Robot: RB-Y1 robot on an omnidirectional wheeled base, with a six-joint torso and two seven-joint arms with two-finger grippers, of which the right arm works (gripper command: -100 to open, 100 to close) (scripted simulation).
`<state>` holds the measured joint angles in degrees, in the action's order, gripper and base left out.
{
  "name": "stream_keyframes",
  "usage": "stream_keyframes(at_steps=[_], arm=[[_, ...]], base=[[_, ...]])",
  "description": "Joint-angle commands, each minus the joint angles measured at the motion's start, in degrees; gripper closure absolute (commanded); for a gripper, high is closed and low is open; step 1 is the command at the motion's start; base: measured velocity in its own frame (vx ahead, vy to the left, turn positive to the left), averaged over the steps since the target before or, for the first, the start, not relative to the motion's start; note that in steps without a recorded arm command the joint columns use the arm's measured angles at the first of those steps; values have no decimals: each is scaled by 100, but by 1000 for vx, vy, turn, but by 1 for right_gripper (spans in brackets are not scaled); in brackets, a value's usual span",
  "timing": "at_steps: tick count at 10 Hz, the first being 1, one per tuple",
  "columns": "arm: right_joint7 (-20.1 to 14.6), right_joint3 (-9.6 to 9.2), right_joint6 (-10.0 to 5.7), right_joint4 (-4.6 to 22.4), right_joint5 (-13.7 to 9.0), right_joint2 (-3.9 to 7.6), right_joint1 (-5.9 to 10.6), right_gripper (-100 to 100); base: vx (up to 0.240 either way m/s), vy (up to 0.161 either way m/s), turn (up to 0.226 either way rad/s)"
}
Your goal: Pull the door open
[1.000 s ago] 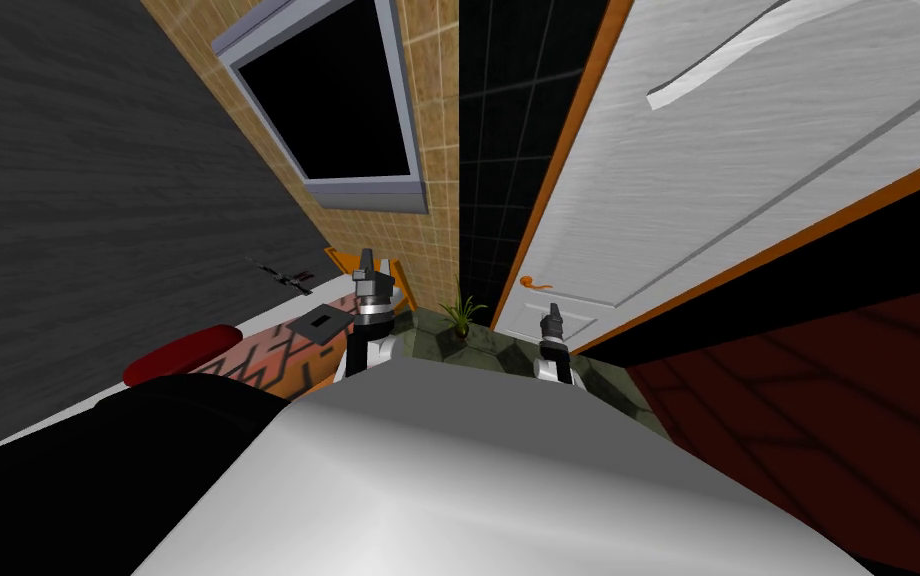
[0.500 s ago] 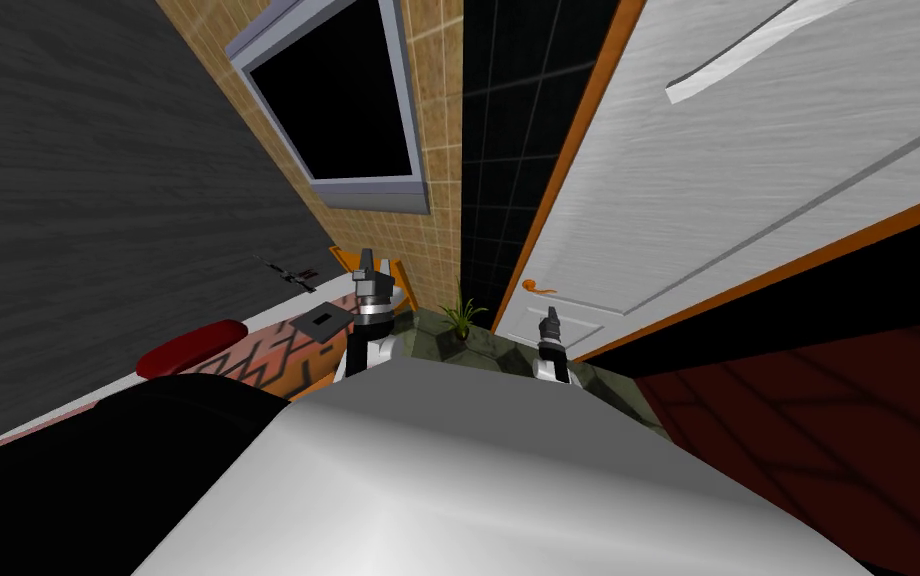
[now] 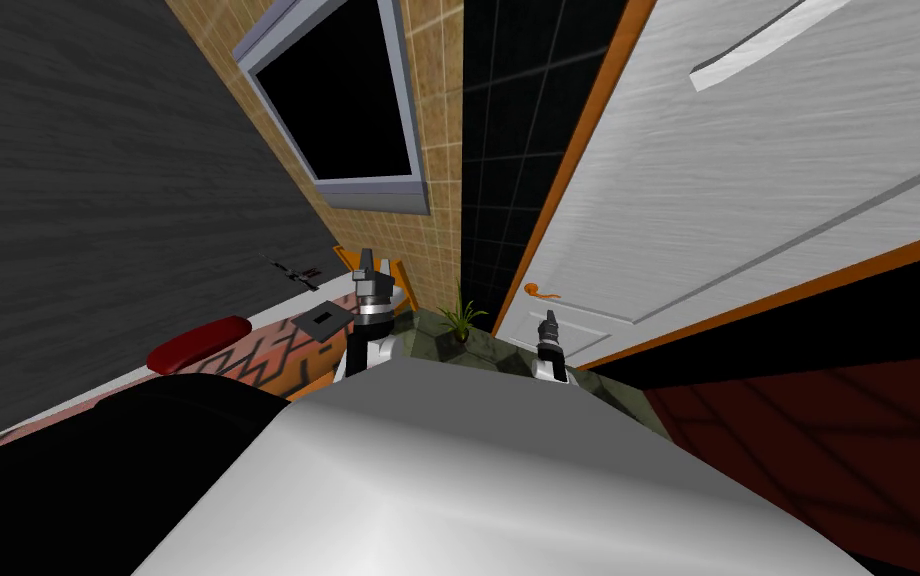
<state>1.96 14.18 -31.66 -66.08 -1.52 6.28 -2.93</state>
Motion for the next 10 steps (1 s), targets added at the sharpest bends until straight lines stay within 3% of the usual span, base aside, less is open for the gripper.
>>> stream_keyframes(at_steps=[1,8,10], arm=[[11,49,-11,252,-26,6,101,-100],[35,223,-67,1160,-120,39,465,-100],[30,222,-40,1130,-121,44,459,-100]], base=[[86,-57,67],[83,-54,61],[45,-38,16]])
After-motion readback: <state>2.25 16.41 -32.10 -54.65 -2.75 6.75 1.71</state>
